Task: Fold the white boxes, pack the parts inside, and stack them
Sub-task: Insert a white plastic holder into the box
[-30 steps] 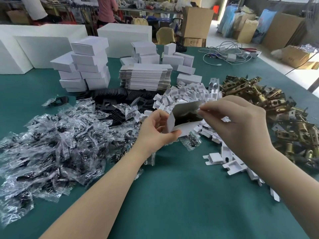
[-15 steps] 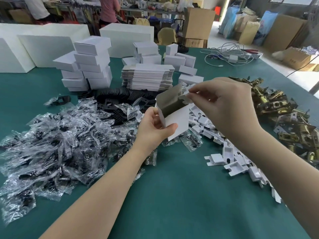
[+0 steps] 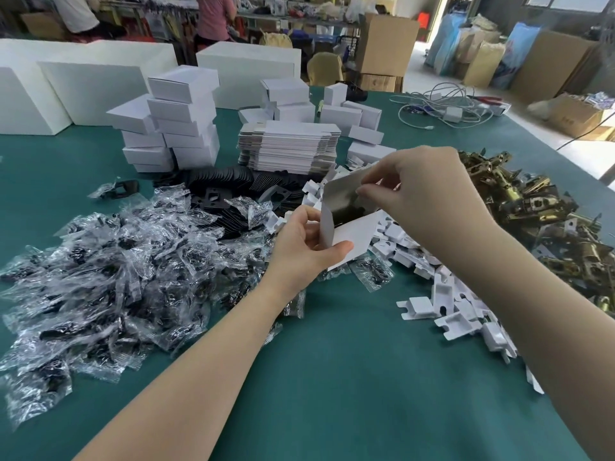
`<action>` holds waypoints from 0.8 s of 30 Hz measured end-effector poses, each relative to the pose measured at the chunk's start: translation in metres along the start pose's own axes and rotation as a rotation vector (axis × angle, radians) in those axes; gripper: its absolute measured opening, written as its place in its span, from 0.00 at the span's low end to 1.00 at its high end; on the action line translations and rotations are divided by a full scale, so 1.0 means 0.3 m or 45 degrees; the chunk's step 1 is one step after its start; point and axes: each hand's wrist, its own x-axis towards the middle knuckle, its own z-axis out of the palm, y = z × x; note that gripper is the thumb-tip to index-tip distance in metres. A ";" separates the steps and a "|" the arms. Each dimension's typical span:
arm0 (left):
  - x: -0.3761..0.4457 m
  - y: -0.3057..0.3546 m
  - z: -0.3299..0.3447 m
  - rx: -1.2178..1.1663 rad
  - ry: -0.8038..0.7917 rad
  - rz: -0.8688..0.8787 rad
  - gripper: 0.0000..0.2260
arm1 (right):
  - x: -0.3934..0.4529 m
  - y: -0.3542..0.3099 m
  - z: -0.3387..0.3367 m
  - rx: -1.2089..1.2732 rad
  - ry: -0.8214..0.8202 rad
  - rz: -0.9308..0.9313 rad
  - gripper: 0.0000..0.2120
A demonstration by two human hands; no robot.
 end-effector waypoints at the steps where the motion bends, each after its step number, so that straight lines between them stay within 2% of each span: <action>1: -0.001 0.001 0.000 0.023 -0.001 0.004 0.17 | 0.008 -0.007 0.006 -0.036 -0.014 0.028 0.08; 9: -0.006 0.009 0.004 0.028 -0.009 0.016 0.16 | 0.009 -0.019 0.079 -0.241 0.031 0.201 0.08; 13: 0.003 -0.005 0.005 0.018 -0.026 0.057 0.16 | -0.003 -0.005 0.108 -0.454 -0.021 0.092 0.14; 15: 0.006 -0.013 0.006 0.013 -0.015 0.077 0.16 | -0.028 0.015 0.128 -0.343 0.139 0.022 0.15; 17: 0.010 -0.014 0.009 0.001 0.017 0.093 0.15 | -0.057 0.045 0.150 -0.048 0.364 0.031 0.10; 18: 0.012 -0.014 0.009 0.008 0.032 0.101 0.14 | -0.065 0.061 0.166 0.109 0.389 0.084 0.13; 19: 0.015 -0.016 0.008 0.024 0.042 0.118 0.14 | -0.071 0.079 0.184 0.249 0.327 0.164 0.19; 21: 0.020 -0.022 0.005 0.057 0.048 0.150 0.14 | -0.084 0.108 0.218 0.472 0.058 0.371 0.31; 22: 0.020 -0.022 0.005 0.064 0.041 0.162 0.15 | -0.091 0.115 0.229 0.581 -0.068 0.447 0.33; 24: 0.020 -0.029 0.004 0.072 0.027 0.189 0.18 | -0.104 0.124 0.246 0.738 -0.227 0.499 0.31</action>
